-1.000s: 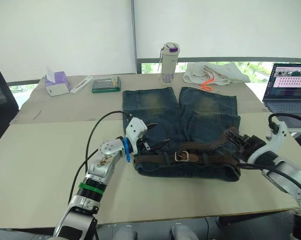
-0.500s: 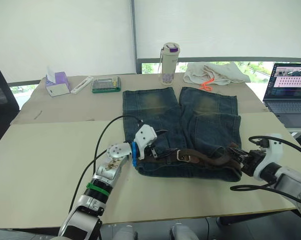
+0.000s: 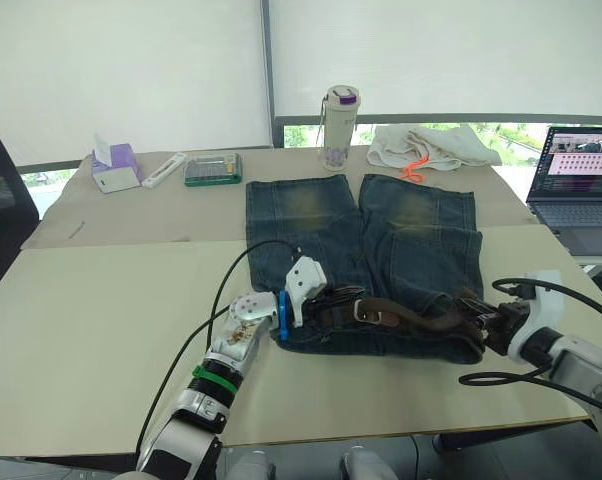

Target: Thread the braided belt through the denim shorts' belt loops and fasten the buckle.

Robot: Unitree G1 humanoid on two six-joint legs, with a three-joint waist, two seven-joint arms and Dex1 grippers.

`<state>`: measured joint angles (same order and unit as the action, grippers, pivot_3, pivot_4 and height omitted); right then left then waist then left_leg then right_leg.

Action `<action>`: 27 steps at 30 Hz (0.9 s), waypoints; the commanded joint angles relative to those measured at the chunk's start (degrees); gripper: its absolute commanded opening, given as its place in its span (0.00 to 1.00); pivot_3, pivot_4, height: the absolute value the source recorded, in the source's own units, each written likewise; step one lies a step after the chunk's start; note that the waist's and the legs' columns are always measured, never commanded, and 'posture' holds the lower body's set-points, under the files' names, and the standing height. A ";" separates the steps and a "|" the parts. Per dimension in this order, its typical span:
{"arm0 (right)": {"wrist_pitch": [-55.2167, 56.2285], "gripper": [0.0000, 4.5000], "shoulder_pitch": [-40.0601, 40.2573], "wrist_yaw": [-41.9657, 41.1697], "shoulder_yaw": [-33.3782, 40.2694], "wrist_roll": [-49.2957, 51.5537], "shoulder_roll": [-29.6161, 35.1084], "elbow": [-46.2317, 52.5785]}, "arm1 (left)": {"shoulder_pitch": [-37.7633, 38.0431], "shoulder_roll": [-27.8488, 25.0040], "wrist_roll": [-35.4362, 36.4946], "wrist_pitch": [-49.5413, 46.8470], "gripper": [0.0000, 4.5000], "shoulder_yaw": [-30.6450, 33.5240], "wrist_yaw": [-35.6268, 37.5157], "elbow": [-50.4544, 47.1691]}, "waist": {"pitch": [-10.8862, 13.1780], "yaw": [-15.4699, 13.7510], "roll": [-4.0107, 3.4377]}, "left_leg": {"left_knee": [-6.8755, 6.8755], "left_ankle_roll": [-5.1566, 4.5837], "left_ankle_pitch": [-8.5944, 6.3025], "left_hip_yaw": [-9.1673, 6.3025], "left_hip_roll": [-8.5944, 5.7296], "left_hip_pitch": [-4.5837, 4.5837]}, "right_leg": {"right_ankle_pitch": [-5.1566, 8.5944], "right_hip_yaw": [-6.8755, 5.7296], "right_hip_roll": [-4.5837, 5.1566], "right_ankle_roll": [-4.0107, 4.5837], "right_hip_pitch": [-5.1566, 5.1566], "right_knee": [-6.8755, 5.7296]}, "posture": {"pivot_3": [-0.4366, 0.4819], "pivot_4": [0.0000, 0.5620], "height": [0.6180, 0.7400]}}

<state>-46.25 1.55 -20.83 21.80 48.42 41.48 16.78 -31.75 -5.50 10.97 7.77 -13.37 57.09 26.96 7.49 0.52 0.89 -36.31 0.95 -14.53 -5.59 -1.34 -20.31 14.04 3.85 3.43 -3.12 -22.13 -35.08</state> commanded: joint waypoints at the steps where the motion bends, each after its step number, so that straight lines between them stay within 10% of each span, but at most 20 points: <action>1: -0.16 0.00 -0.43 -0.25 2.51 -0.43 -0.16 0.38 | -1.71 0.25 -1.16 3.10 0.00 -0.94 1.76 2.20 | 0.00 0.00 0.00 | 0.00 0.00 0.00 0.00 0.00 0.00 | 0.00 0.00 0.00 0.00 0.01 0.00 | 0.48 0.27 1.00; 27: -1.24 0.00 -2.06 -0.61 4.97 -2.02 1.23 1.06 | -4.05 0.42 -16.18 11.83 0.00 -8.43 -1.81 19.82 | -0.02 -1.13 0.03 | -0.08 -0.02 -0.01 -0.01 -0.03 0.09 | 0.01 0.00 0.02 -0.05 0.17 0.00 | 0.48 0.27 1.00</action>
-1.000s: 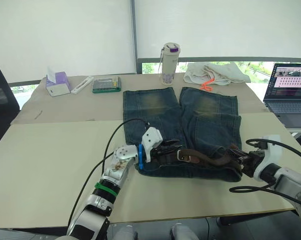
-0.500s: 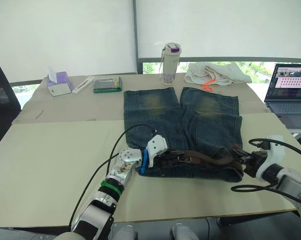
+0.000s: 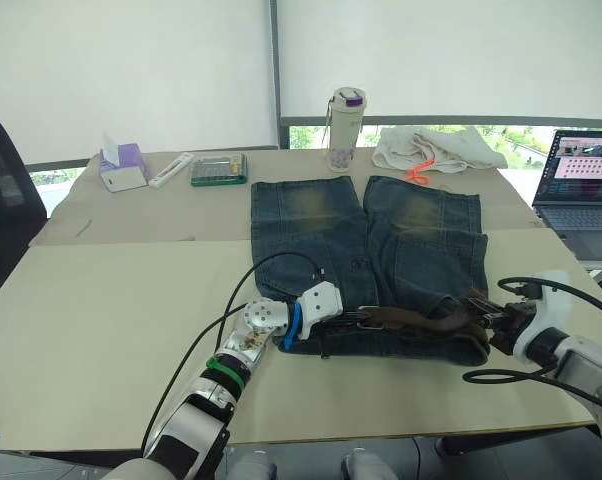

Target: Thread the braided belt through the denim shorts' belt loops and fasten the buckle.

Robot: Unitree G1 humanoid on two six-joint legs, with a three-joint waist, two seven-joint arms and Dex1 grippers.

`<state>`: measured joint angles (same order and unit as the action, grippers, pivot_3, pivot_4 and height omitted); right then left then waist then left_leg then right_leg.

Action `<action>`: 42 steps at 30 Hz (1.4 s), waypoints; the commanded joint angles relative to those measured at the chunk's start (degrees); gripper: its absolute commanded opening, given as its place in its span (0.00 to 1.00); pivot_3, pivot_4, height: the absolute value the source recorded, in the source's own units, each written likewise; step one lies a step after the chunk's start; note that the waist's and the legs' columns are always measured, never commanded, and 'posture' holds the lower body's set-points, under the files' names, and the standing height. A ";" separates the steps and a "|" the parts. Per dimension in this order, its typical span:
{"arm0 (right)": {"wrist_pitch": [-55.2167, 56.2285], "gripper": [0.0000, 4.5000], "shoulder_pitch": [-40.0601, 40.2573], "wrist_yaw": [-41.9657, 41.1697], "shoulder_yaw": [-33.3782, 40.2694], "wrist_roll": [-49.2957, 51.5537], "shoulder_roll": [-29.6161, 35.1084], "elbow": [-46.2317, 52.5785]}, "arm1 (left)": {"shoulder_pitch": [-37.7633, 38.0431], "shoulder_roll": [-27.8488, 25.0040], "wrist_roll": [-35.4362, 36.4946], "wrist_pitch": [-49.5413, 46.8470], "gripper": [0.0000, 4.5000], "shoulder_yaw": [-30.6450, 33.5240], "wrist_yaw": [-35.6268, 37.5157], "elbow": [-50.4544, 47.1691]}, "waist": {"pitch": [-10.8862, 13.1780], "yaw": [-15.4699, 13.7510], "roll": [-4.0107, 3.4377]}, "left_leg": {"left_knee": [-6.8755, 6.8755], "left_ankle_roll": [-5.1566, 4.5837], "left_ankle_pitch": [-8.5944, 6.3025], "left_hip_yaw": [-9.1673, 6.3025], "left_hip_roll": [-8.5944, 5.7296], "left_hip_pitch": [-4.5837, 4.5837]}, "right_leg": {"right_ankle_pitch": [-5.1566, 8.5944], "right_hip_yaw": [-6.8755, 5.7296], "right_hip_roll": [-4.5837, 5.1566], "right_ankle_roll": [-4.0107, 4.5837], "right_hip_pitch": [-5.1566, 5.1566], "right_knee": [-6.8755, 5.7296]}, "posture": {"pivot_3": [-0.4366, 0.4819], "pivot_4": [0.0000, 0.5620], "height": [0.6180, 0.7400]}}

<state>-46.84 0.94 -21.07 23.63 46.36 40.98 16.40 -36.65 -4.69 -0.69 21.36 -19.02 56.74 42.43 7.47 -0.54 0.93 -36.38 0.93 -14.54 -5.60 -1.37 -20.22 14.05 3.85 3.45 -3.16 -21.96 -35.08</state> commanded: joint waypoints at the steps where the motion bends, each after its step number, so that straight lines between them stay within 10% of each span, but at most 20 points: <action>1: -0.68 0.00 -1.84 -0.45 3.52 -0.18 2.33 1.35 | 0.69 -0.47 -5.25 -1.88 0.00 -3.18 -2.09 4.89 | 0.00 -0.11 0.00 | -0.03 -0.01 -0.01 0.00 -0.01 0.00 | 0.00 0.00 0.01 -0.01 0.01 0.00 | 0.48 0.27 1.00; 42: -8.83 0.00 -9.28 0.59 4.44 -1.79 4.30 1.78 | 2.85 -4.46 -0.69 -23.97 0.00 0.85 -3.65 0.59 | -0.05 0.85 -0.04 | -0.28 -0.37 -0.24 -0.17 -0.06 0.12 | 0.17 -0.05 0.04 -0.28 0.78 0.09 | 0.48 0.27 1.00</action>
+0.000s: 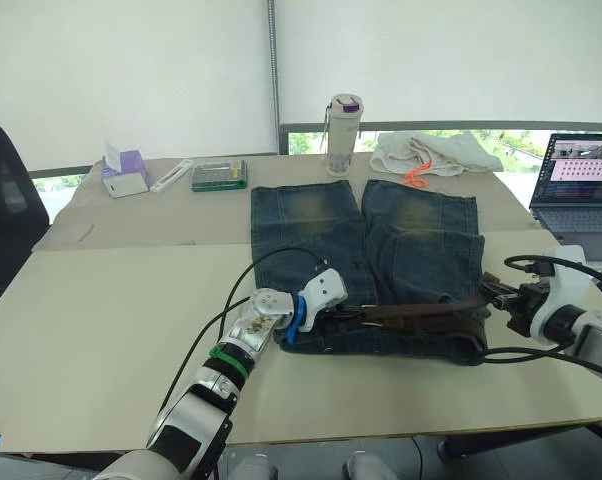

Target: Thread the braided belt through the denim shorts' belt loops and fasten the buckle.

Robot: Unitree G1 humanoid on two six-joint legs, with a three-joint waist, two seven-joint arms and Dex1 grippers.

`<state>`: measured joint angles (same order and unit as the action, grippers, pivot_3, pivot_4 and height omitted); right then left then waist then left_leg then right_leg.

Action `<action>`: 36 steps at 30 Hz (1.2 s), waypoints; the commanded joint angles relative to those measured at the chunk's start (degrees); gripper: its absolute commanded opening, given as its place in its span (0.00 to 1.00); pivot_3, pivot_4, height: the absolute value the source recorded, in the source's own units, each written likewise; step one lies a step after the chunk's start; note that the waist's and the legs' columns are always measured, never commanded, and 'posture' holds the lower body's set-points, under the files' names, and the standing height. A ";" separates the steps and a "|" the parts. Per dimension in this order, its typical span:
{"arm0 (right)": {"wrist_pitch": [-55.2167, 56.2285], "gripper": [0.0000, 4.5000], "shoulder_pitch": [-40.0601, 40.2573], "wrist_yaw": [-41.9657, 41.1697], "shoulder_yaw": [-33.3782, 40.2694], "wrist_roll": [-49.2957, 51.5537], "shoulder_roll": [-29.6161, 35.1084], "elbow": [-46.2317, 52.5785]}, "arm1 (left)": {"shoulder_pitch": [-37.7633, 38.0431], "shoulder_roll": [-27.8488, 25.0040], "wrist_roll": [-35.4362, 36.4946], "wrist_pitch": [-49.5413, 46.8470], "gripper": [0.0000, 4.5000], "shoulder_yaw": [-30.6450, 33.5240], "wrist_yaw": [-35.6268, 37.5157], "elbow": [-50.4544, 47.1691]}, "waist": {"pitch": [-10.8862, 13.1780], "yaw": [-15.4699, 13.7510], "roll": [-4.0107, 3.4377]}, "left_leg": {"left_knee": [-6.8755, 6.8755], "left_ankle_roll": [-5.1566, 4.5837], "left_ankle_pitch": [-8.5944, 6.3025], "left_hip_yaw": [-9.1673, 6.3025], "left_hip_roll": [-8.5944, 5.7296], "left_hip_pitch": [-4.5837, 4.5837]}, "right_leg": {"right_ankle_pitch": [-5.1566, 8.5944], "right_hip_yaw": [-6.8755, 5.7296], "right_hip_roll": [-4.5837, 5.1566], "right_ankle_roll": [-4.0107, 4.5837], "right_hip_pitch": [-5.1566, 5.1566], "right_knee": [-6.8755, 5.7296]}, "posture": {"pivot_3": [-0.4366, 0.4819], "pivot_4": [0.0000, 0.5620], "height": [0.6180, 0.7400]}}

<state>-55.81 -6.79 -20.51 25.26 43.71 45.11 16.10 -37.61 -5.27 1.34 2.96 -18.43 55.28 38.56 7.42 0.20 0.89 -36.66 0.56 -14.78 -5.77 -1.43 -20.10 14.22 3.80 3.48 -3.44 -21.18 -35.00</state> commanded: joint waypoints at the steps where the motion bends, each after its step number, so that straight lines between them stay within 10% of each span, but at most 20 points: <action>1: -0.22 0.00 -1.85 -0.20 2.97 1.76 -0.23 2.44 | 3.86 -3.79 -2.31 -5.39 0.00 0.74 -2.61 3.89 | 0.00 0.33 0.00 | 0.00 -0.01 -0.01 0.00 0.00 0.00 | 0.00 0.00 0.00 0.00 0.00 0.00 | 0.48 0.27 1.00; 25: 0.03 0.00 -3.66 -2.91 3.57 7.10 -2.93 4.09 | 2.72 -2.44 8.21 -7.58 0.00 11.94 -9.24 -12.59 | -0.09 0.47 -0.27 | 0.00 -0.11 -0.06 0.09 -0.01 -0.31 | -0.17 0.12 -0.02 0.29 -0.85 -0.10 | 0.48 0.27 1.00; 36: -1.31 0.00 -12.85 19.22 4.65 26.89 -23.95 4.47 | 2.76 0.08 10.42 -7.05 0.00 10.25 -8.89 -26.12 | -0.06 0.61 -0.31 | 0.02 -0.12 -0.06 0.07 0.08 -0.30 | -0.31 0.12 -0.09 0.52 -0.88 -0.14 | 0.48 0.27 1.00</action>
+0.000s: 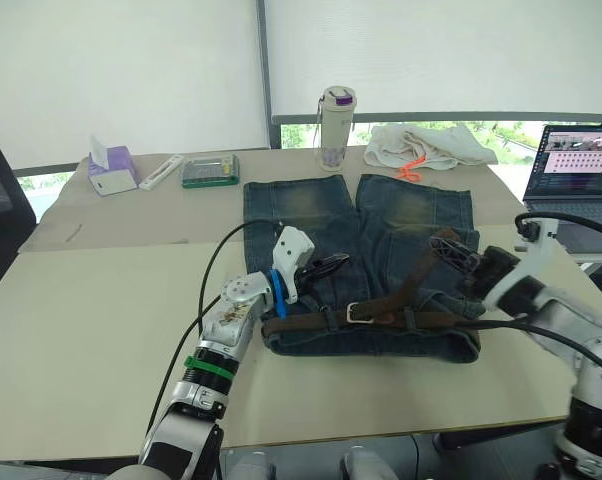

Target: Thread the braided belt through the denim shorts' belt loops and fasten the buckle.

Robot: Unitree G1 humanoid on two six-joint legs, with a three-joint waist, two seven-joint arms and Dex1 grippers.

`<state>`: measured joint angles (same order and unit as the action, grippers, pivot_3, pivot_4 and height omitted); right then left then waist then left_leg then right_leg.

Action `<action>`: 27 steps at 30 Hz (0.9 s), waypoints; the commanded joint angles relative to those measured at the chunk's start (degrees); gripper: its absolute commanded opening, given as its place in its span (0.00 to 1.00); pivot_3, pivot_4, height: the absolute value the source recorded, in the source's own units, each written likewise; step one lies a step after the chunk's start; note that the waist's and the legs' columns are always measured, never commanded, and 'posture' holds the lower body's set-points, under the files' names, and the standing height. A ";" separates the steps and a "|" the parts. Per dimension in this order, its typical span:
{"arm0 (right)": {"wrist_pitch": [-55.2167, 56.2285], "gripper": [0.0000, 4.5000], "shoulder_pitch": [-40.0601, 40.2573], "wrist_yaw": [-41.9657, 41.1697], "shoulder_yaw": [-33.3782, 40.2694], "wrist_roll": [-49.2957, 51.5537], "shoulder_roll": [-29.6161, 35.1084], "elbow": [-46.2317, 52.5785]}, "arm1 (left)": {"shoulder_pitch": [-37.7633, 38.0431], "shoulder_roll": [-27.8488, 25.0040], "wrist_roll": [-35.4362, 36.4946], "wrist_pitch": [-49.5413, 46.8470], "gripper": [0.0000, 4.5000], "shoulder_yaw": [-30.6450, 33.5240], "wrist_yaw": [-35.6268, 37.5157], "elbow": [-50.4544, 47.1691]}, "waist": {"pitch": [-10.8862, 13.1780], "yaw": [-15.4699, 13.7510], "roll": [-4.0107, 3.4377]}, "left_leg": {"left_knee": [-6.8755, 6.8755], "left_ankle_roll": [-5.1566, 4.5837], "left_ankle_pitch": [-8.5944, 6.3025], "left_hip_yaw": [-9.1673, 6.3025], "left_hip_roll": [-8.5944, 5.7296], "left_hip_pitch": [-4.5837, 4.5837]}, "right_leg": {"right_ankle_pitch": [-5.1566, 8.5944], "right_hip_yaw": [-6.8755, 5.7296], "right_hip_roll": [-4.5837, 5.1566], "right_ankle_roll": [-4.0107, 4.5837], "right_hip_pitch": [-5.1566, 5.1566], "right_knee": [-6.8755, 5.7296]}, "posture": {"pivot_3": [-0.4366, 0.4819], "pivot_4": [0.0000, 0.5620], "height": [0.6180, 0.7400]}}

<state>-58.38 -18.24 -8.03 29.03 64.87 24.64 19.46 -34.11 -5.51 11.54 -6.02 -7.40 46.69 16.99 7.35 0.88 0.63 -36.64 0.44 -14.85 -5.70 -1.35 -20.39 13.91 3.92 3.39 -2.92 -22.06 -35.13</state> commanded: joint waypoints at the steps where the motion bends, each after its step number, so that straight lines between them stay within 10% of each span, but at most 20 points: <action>1: 1.85 0.00 -1.47 8.87 0.64 6.81 -5.23 1.15 | -0.51 0.36 0.03 2.25 0.00 -1.18 -0.33 -5.45 | 0.01 -0.11 -0.06 | 0.00 0.00 0.00 0.01 -0.04 -0.01 | -0.01 0.02 0.04 0.01 -0.03 -0.02 | 0.48 0.27 1.00; 10: 8.49 0.00 -2.68 22.35 -2.30 13.89 -15.50 1.63 | 2.97 -0.58 -5.67 9.99 0.00 -6.58 -2.26 -10.46 | 0.00 -0.02 -0.14 | 0.00 0.00 0.01 0.00 -0.05 -0.01 | -0.02 0.03 0.04 0.03 -0.09 -0.02 | 0.48 0.27 1.00; 19: 13.48 0.00 -2.54 26.06 -6.61 16.47 -18.47 2.62 | 3.80 -0.98 -18.04 21.91 0.61 -10.20 -13.17 -7.72 | 0.01 0.01 -0.15 | 0.00 0.00 0.01 0.00 -0.05 -0.01 | -0.02 0.03 0.03 0.03 -0.09 -0.01 | 0.48 0.27 1.00; 27: 17.66 0.00 -2.34 28.16 -9.67 17.13 -20.47 2.95 | 3.85 -1.08 -25.19 26.73 0.61 -11.63 -21.51 -4.57 | 0.01 0.04 -0.16 | 0.00 0.00 0.01 0.00 -0.05 -0.01 | -0.02 0.03 0.03 0.03 -0.10 -0.02 | 0.48 0.27 1.00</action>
<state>-42.53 -19.68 20.02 19.92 80.20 4.21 19.84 -29.98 -6.57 -11.82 18.74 -19.29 28.18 12.74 7.35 0.93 0.47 -36.65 0.44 -14.84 -5.70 -1.40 -20.40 13.89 3.95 3.42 -2.90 -22.16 -35.16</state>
